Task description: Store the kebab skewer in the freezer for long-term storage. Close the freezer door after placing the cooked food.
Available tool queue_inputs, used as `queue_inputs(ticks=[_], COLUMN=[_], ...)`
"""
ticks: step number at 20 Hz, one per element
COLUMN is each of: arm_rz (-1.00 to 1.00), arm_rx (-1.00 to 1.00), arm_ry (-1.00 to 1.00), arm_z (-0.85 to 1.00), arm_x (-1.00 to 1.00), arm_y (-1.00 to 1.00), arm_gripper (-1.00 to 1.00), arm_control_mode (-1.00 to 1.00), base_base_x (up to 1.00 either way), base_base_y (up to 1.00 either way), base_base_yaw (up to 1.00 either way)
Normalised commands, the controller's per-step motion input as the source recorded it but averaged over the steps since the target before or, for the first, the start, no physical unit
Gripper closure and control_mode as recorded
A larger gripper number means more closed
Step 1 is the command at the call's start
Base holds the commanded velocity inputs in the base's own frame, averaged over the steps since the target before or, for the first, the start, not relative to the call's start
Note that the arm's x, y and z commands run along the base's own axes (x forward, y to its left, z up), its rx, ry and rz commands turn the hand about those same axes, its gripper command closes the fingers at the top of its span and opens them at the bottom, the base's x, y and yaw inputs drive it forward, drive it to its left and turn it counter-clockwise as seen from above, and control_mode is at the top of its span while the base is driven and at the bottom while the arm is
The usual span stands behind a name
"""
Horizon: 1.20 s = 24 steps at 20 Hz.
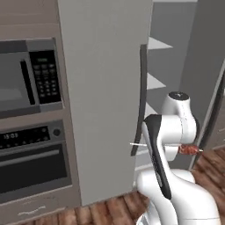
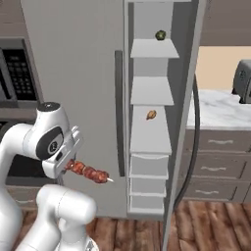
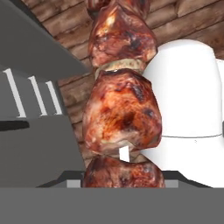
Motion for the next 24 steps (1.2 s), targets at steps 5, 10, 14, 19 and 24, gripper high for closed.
queue_inputs(ticks=[5, 10, 14, 19, 24], arm_rz=[0.00, 0.00, 0.00, 0.00, 0.00], arm_rx=[0.00, 0.00, 0.00, 0.00, 0.00], arm_ry=[0.00, 0.00, 0.00, 0.00, 0.00], arm_z=[0.00, 0.00, 0.00, 0.00, 0.00], arm_x=[0.00, 0.00, 0.00, 0.00, 0.00], arm_y=[0.00, 0.00, 0.00, 0.00, 0.00], arm_gripper=[1.00, 1.00, 1.00, 1.00, 1.00], arm_control_mode=[1.00, 1.00, 1.00, 1.00, 1.00], base_base_x=[0.32, 0.63, 0.63, 0.26, 0.14], base_base_y=[-0.05, -0.11, -0.44, -0.47, -0.11], base_base_yaw=[-0.31, -0.21, -0.03, 0.00, 0.01])
